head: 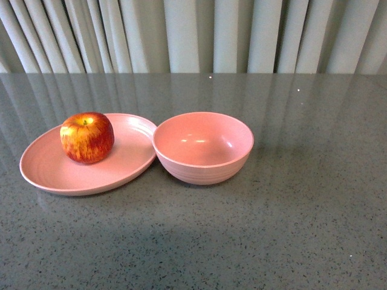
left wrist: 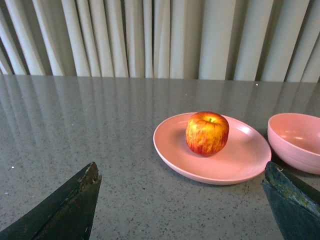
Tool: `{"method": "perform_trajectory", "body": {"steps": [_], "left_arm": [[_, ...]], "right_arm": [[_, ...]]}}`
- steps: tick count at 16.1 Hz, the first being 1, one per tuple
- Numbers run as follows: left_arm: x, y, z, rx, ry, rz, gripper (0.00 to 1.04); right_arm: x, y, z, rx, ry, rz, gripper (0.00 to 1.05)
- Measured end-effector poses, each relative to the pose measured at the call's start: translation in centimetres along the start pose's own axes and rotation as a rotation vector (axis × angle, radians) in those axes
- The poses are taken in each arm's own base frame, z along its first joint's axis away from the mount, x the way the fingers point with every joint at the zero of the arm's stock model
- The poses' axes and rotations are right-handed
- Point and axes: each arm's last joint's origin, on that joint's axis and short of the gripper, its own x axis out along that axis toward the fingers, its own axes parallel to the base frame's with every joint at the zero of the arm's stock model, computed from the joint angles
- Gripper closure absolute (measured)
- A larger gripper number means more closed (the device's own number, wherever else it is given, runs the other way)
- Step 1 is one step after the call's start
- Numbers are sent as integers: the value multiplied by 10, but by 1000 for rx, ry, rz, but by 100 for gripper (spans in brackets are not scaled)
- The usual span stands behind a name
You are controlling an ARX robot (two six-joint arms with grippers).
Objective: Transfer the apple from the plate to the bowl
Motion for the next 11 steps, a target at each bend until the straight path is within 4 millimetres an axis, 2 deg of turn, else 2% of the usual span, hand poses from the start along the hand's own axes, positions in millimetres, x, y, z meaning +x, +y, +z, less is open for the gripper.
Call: {"method": "perform_trajectory", "body": {"steps": [2,3,5,6,7,11], "left_arm": [[0,0,0,0,0,0,7],[0,0,0,0,0,0,7],[0,0,0,0,0,0,7],[0,0,0,0,0,0,7],[0,0,0,0,0,0,7],[0,0,0,0,0,0,7]], "right_arm": [[-49,-27,-7,-86,-116,-189,51],[-61,-38,-17,-100,-137,-219,64],[-71,-52,-55,-129,-59,-205,88],[-76,-57,-66,-135,-47,-203,99],[-83,-62,-71,-139,-67,-209,103],[-102,-74,-95,-141,-66,-206,103]]}}
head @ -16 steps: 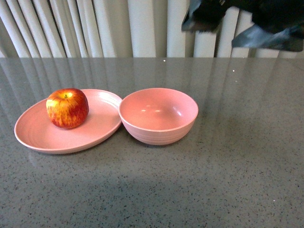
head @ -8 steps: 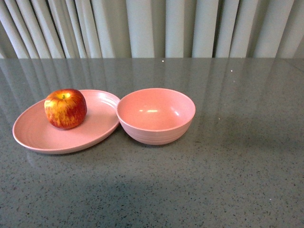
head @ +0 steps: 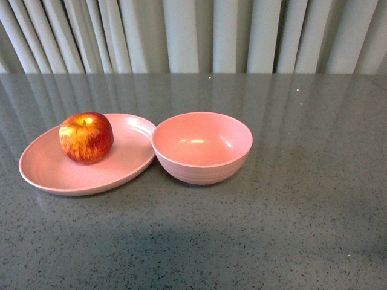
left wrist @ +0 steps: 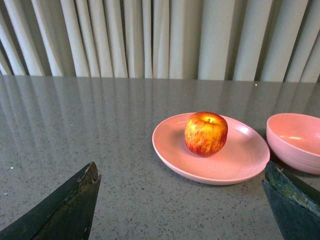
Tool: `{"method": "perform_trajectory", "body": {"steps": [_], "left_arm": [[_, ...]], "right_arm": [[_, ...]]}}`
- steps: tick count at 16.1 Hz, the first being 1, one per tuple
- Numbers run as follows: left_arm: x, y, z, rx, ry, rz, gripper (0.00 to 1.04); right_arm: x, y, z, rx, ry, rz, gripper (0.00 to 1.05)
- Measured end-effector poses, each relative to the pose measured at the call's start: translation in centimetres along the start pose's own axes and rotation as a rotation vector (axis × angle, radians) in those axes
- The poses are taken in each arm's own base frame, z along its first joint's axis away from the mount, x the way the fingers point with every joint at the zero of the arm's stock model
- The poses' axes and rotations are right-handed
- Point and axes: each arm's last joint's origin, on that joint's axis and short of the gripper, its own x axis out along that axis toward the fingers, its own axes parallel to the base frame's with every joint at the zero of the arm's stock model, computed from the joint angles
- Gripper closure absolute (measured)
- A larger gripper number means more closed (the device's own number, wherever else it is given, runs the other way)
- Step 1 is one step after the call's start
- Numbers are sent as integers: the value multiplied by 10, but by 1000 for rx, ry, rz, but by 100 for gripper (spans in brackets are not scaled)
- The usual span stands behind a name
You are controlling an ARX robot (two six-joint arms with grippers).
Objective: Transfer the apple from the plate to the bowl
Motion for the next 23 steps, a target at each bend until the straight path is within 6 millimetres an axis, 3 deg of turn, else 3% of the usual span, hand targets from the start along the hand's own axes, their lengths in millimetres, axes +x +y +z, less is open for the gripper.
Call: {"method": "perform_trajectory", "body": {"steps": [4,13,23], "left_arm": [[0,0,0,0,0,0,7],[0,0,0,0,0,0,7],[0,0,0,0,0,0,7]], "right_arm": [[-13,-16,-13,-1,-10,-19,103],[-30,-14,-35,-1,-13,0,103],[-48,-14,-38,-1,-9,0,103]]}}
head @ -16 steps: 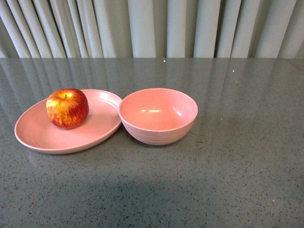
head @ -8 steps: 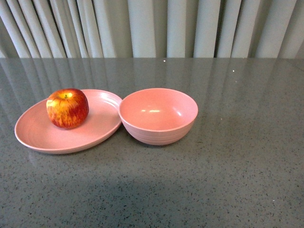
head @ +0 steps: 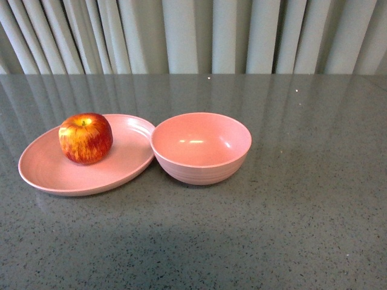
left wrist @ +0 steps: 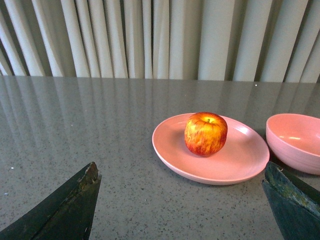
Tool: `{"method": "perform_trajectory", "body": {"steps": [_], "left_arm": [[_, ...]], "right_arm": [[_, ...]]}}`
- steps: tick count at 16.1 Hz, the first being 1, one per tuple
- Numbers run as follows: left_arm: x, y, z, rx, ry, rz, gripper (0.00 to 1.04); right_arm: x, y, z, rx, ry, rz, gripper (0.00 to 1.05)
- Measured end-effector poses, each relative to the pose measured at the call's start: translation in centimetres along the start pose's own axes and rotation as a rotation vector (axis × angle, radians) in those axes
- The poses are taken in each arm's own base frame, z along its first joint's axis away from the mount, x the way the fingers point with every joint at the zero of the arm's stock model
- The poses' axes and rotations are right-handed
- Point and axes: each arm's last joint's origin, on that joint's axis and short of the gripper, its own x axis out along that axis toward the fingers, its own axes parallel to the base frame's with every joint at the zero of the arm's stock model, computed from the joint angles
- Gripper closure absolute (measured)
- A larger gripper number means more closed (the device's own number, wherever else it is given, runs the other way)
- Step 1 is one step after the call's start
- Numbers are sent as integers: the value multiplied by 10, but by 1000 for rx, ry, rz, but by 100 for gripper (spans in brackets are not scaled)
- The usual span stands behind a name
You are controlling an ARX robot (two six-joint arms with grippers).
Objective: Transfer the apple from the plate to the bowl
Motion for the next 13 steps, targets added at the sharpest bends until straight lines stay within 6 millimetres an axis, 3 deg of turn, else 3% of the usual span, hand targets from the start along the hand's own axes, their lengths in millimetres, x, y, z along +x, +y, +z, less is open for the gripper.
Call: {"method": "perform_trajectory", "body": {"steps": [3,4,7,13], "left_arm": [[0,0,0,0,0,0,7],[0,0,0,0,0,0,7],[0,0,0,0,0,0,7],[0,0,0,0,0,0,7]], "right_arm": [[0,0,1,0,-8,0,103],[0,0,1,0,-8,0,97],[0,0,1,0,-8,0,60],[0,0,1,0,-8,0,6]]}}
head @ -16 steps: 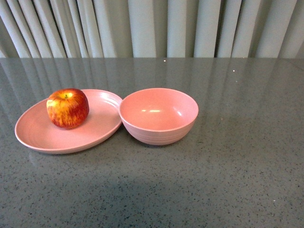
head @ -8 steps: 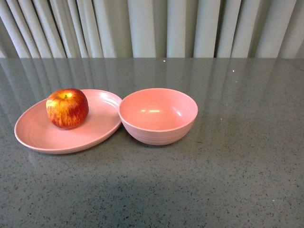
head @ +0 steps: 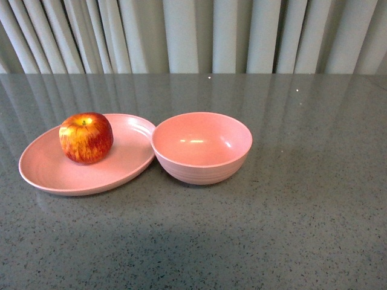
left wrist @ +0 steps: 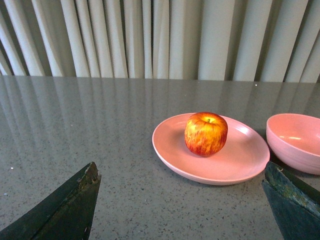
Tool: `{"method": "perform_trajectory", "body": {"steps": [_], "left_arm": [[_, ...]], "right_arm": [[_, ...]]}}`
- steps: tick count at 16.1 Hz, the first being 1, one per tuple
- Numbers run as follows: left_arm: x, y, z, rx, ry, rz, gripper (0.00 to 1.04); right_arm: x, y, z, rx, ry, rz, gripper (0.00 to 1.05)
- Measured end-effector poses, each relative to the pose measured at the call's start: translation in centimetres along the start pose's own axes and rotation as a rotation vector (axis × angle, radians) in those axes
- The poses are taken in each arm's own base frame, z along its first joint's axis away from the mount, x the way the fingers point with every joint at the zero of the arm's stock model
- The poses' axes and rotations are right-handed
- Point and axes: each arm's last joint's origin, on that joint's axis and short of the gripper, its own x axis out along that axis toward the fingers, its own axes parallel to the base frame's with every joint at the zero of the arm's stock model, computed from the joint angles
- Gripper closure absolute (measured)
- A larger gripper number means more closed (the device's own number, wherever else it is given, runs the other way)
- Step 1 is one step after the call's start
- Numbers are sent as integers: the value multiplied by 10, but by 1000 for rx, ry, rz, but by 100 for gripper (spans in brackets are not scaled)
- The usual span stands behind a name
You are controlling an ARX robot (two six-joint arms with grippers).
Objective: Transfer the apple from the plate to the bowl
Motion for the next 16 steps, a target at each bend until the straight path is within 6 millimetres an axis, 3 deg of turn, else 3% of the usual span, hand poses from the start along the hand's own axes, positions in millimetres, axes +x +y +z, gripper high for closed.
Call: {"method": "perform_trajectory", "body": {"steps": [7,8,9,11,14,16], "left_arm": [[0,0,0,0,0,0,7],[-1,0,-3,-4,147,27,7],[2,-3,4,11,405,41,7],[5,-5,18,11,336,24,7],[31,-8,43,14,261,-31,7],[67,-7,63,14,231,-80,7]], "right_arm": [[0,0,0,0,0,0,7],[0,0,0,0,0,0,7],[0,0,0,0,0,0,7],[0,0,0,0,1,0,7],[0,0,0,0,0,0,7],[0,0,0,0,0,0,7]]}}
